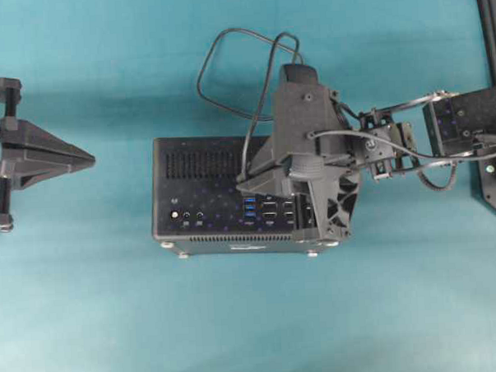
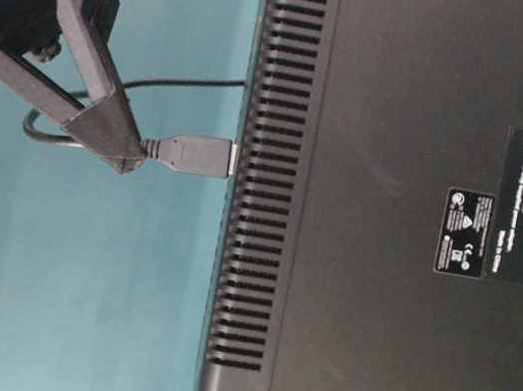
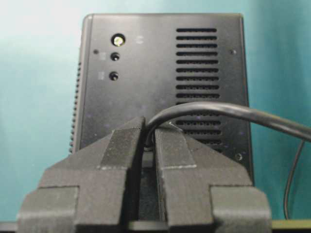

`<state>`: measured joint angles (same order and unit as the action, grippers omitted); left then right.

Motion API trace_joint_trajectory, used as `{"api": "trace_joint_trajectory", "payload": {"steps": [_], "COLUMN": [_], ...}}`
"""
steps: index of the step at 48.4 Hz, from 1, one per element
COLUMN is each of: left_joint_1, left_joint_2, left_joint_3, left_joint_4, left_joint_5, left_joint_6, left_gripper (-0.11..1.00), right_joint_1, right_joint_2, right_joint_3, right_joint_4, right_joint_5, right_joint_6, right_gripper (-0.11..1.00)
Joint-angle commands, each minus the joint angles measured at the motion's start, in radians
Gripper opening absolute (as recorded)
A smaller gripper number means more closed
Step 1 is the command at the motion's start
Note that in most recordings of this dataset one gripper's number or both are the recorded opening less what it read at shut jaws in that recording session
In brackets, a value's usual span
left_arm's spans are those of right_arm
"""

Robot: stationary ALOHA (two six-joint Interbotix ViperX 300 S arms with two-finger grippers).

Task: Insert the USB into the PC box with both arms.
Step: 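Press the plug fully into the blue USB port with the right gripper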

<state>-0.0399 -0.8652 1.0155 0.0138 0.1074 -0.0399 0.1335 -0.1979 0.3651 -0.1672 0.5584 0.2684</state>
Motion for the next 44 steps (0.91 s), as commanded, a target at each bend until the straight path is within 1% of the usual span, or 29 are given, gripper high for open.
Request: {"api": "trace_joint_trajectory", "payload": {"steps": [1, 4, 12, 15, 24, 33, 38, 44], "left_joint_1": [-0.002, -0.002, -0.002, -0.002, -0.002, -0.002, -0.002, -0.002], "left_joint_2": [0.003, 0.003, 0.003, 0.003, 0.003, 0.003, 0.003, 0.003], "left_joint_3": [-0.021, -0.021, -0.02, -0.02, -0.021, -0.021, -0.023, -0.025], "left_joint_4": [0.002, 0.002, 0.002, 0.002, 0.002, 0.002, 0.002, 0.003], "left_joint_5": [-0.009, -0.009, -0.008, -0.009, -0.008, -0.008, -0.009, -0.008], "left_joint_6": [0.0, 0.0, 0.0, 0.0, 0.0, 0.0, 0.0, 0.0], "left_gripper": [0.0, 0.0, 0.0, 0.0, 0.0, 0.0, 0.0, 0.0], "right_joint_1": [-0.014, -0.005, 0.028, 0.034, 0.023, -0.005, -0.002, 0.021], "right_joint_2": [-0.008, -0.006, 0.002, 0.003, 0.002, 0.002, 0.002, 0.006], "right_joint_3": [-0.005, -0.006, -0.006, -0.005, -0.005, -0.005, -0.005, -0.006], "right_joint_4": [-0.006, -0.002, 0.035, 0.04, 0.037, 0.008, 0.008, 0.023], "right_joint_5": [0.008, 0.006, 0.006, 0.008, 0.009, 0.032, 0.034, 0.029], "right_joint_6": [0.009, 0.009, 0.011, 0.011, 0.008, 0.008, 0.008, 0.011], "right_gripper": [0.08, 0.08, 0.08, 0.08, 0.08, 0.07, 0.07, 0.08]}}
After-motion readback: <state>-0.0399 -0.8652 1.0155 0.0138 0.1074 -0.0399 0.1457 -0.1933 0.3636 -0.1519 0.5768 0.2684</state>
